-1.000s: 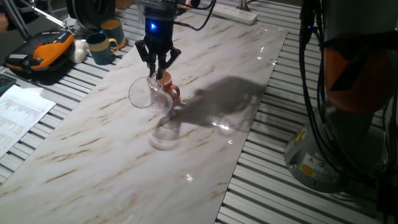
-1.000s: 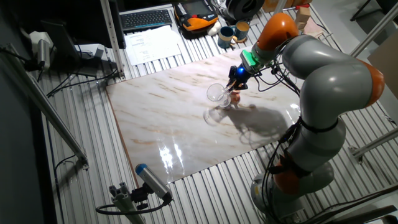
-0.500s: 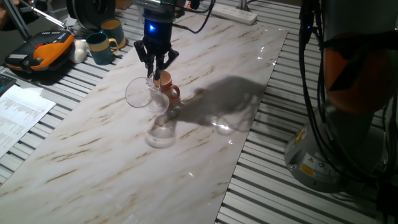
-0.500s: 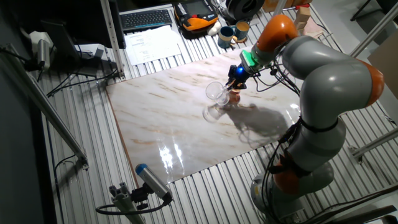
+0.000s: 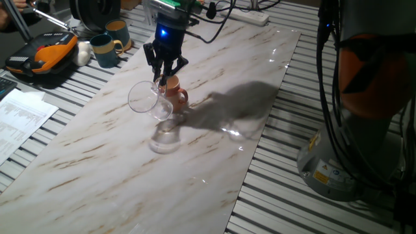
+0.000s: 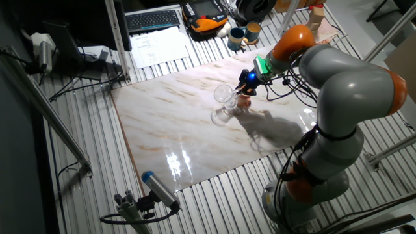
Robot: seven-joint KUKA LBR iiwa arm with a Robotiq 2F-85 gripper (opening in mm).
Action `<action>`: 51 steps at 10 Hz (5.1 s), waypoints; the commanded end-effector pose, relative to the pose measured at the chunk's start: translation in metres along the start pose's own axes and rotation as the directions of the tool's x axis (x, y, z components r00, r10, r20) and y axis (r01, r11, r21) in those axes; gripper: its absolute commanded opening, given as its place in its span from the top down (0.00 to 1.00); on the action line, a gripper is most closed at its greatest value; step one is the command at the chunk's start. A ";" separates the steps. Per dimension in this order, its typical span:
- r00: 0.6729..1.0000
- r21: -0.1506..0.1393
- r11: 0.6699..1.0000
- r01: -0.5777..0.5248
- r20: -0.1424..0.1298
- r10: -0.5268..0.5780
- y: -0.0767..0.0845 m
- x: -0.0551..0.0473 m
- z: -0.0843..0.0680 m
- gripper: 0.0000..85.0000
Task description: Pour the water from one cup into another empty cup
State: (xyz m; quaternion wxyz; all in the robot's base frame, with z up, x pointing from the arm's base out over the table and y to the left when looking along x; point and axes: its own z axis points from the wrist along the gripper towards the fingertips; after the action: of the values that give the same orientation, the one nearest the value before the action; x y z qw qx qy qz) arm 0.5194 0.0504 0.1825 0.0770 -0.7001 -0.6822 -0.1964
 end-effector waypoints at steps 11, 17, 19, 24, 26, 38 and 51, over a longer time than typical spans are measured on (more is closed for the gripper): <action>0.999 -0.010 1.000 -0.017 0.043 0.017 -0.018 -0.001 0.008 1.00; 0.993 -0.015 0.999 -0.038 0.113 0.040 -0.019 -0.002 0.011 1.00; 0.986 -0.007 0.999 -0.041 0.160 0.041 -0.018 -0.003 0.012 1.00; 0.982 -0.030 0.998 -0.058 0.179 0.062 -0.010 -0.002 0.012 1.00; 0.986 -0.041 0.997 -0.061 0.154 0.066 -0.006 -0.004 0.013 1.00; 0.988 -0.108 0.990 -0.090 0.113 0.102 0.002 -0.005 0.009 1.00; 0.987 -0.129 0.987 -0.100 0.113 0.115 0.003 -0.005 0.009 1.00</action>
State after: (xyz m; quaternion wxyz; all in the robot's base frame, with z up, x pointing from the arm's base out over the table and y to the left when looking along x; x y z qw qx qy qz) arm 0.5238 0.0488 0.1725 0.0032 -0.7497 -0.6336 -0.1909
